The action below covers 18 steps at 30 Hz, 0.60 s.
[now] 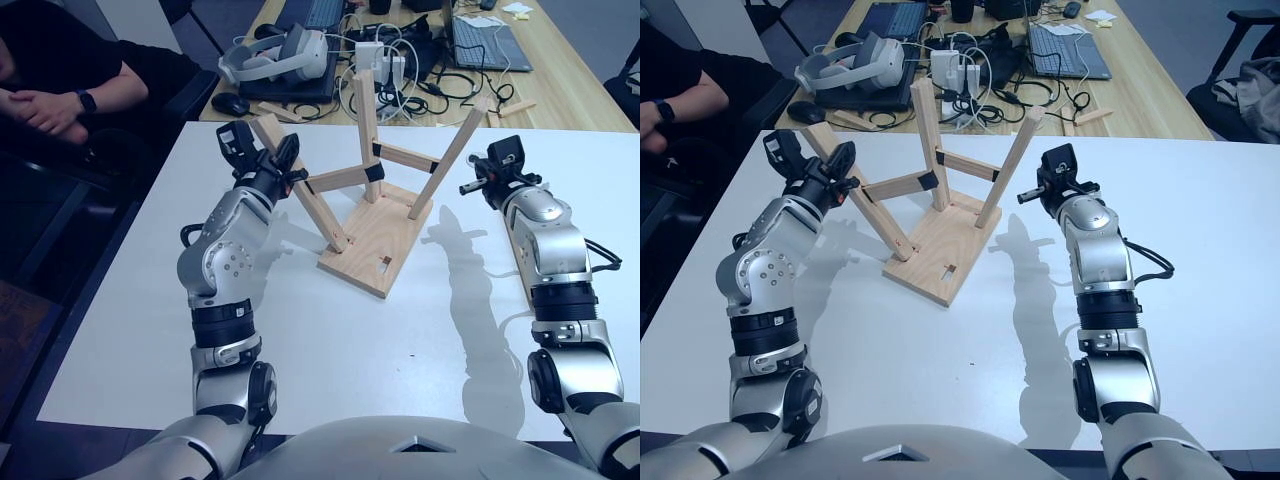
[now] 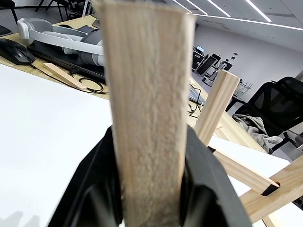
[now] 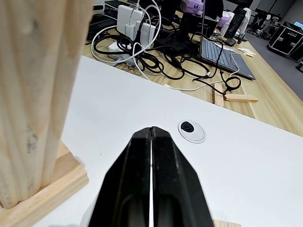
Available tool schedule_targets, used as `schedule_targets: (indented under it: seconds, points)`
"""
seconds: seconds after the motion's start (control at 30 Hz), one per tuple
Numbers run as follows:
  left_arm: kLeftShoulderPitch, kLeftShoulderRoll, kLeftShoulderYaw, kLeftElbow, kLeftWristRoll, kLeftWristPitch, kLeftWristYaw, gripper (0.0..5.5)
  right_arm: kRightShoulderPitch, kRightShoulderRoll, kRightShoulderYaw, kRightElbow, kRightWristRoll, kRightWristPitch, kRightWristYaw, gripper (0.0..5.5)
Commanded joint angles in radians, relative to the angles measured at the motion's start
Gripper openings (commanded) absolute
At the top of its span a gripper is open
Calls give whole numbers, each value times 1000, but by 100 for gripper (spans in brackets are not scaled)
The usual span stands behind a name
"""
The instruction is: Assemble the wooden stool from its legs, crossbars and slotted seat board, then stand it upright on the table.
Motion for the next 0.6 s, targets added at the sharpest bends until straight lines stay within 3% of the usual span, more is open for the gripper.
schedule_targets:
  seconds: [0.03,0.3,0.6]
  points:
    - [20,2,-5,28,25,24,18,102,-12,-3,8,1,3,-4,6,0]
    - [73,-4,-101,21,82,-89,-73,102,-13,-1,2,5,5,-12,7,0]
    - [73,-33,-190,171,206,-372,-184,102,-20,53,-88,-9,113,-34,-7,0]
